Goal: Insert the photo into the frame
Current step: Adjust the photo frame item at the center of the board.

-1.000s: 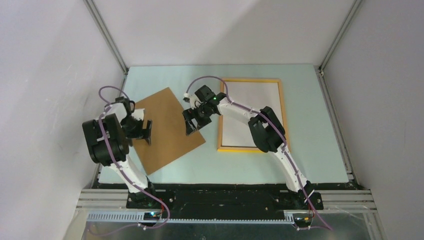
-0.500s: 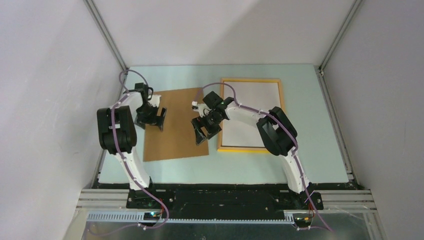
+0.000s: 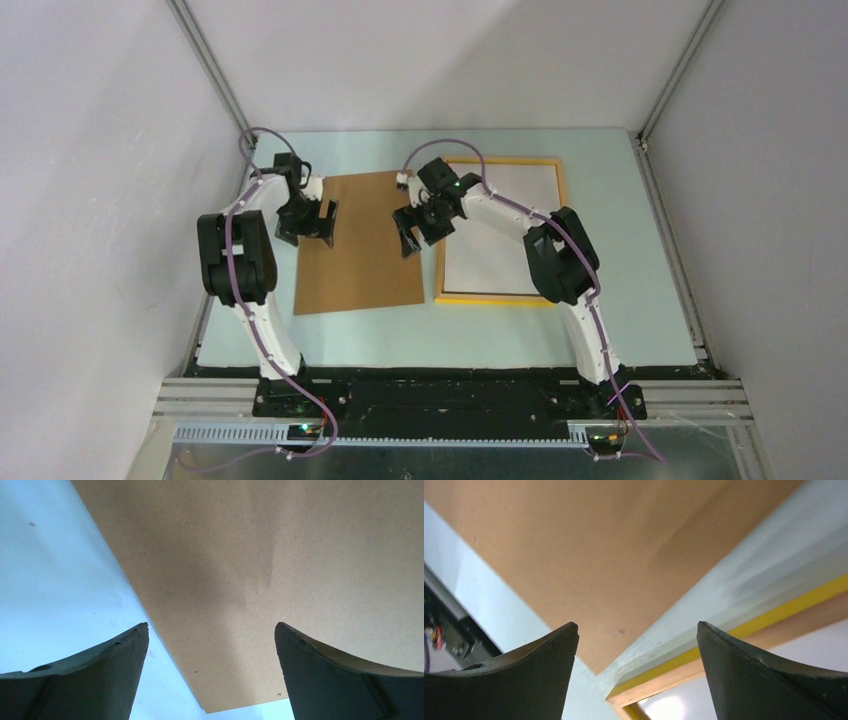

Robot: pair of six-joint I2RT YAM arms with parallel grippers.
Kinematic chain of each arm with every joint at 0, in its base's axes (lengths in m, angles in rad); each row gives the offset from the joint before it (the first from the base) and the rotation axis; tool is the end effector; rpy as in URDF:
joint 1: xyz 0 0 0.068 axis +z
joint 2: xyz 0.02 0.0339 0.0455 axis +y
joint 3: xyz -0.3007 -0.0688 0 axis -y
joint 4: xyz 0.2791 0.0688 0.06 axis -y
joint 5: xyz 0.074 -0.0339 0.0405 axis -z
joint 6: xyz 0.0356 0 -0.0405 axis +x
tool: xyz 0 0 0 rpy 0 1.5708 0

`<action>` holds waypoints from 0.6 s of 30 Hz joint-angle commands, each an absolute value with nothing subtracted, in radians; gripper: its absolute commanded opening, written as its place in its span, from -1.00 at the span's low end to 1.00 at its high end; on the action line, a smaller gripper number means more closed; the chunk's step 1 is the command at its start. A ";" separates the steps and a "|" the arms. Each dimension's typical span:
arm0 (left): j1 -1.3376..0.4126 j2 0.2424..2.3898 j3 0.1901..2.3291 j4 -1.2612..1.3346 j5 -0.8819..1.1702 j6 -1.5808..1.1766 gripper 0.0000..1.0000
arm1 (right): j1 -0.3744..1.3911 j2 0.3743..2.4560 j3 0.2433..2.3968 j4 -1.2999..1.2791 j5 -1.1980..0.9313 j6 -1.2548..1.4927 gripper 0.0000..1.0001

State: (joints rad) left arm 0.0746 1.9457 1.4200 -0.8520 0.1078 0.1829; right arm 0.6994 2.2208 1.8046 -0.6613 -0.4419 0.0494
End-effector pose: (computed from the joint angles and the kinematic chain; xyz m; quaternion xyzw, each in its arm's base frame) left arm 0.4217 0.0277 0.1978 0.0590 0.9922 -0.0408 0.1023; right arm 0.3971 0.3540 0.2014 -0.3528 0.8795 0.2849 0.1440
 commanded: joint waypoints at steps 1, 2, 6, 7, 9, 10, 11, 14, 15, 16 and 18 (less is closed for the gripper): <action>0.080 1.937 1.492 -0.855 0.099 0.133 0.99 | 0.670 2.275 1.927 -0.665 -0.344 0.019 0.85; 0.081 1.942 1.496 -0.855 0.093 0.125 0.99 | 0.665 2.296 1.940 -0.671 -0.338 0.018 0.85; 0.086 1.976 1.526 -0.855 0.076 0.103 0.99 | 0.651 2.369 2.032 -0.701 -0.341 0.020 0.85; 0.088 1.986 1.535 -0.855 0.076 0.099 0.99 | 0.646 2.381 2.059 -0.707 -0.345 0.022 0.85; 0.091 1.999 1.546 -0.856 0.076 0.088 0.99 | 0.640 2.411 2.093 -0.718 -0.366 0.034 0.85; 0.095 2.004 1.548 -0.857 0.078 0.082 0.99 | 0.639 2.427 2.100 -0.720 -0.376 0.043 0.85; 0.096 2.012 1.552 -0.858 0.080 0.081 0.99 | 0.638 2.439 2.110 -0.719 -0.381 0.046 0.86; 0.106 2.029 1.555 -0.864 0.099 0.075 0.99 | 0.638 2.453 2.113 -0.713 -0.407 0.064 0.86; 0.109 2.039 1.555 -0.868 0.116 0.074 0.99 | 0.639 2.458 2.112 -0.711 -0.414 0.071 0.86; 0.114 2.048 1.555 -0.872 0.125 0.073 0.99 | 0.639 2.461 2.113 -0.710 -0.426 0.075 0.86; 0.122 2.060 1.553 -0.876 0.150 0.073 0.99 | 0.641 2.466 2.114 -0.707 -0.445 0.086 0.86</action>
